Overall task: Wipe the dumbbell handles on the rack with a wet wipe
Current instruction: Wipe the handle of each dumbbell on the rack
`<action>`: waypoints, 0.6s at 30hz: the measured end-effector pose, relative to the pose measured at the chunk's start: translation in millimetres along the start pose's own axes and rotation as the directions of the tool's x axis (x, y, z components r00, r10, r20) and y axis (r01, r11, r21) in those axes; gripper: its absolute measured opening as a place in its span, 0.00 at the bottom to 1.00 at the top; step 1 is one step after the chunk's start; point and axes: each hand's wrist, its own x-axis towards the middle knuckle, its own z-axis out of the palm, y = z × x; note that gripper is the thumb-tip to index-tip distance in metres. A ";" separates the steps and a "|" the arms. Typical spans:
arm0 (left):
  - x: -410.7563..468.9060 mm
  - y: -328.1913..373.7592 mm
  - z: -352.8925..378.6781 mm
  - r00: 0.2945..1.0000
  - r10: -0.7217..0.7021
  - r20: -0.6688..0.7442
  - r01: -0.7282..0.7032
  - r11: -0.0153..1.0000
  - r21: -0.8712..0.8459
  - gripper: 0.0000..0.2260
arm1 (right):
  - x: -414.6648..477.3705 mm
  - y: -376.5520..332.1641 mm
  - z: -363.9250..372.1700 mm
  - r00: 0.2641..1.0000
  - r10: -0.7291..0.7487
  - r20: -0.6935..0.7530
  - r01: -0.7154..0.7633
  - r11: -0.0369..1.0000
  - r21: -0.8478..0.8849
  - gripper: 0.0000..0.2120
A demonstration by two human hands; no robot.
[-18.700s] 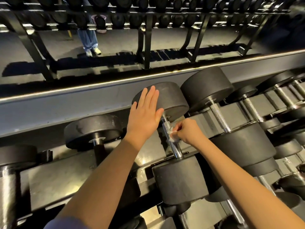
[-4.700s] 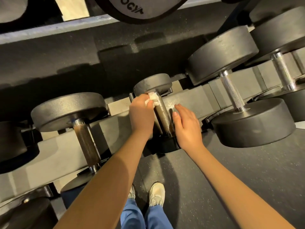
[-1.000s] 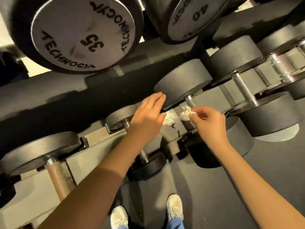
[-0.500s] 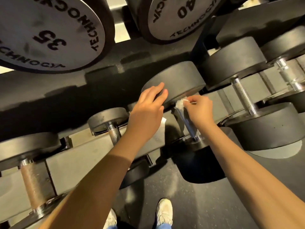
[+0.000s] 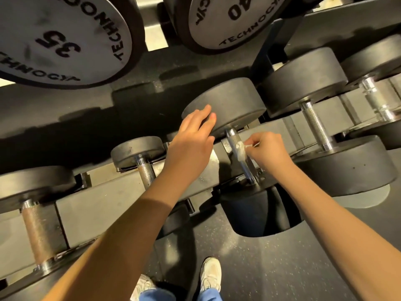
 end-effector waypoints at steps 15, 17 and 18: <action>15.6 8.7 9.3 0.988 0.108 -0.112 -0.106 0.994 0.022 0.15 | -2.8 -3.9 -16.5 0.936 0.212 0.282 -0.139 0.956 -0.258 0.07; 15.5 9.9 9.0 0.989 0.098 -0.109 -0.096 0.995 0.024 0.16 | -1.4 -6.2 -20.4 0.875 0.309 0.374 -0.101 0.870 -0.483 0.11; 15.3 9.6 8.7 0.989 0.096 -0.109 -0.095 0.995 0.021 0.15 | -0.8 -6.6 -21.7 0.875 0.307 0.374 -0.092 0.864 -0.494 0.10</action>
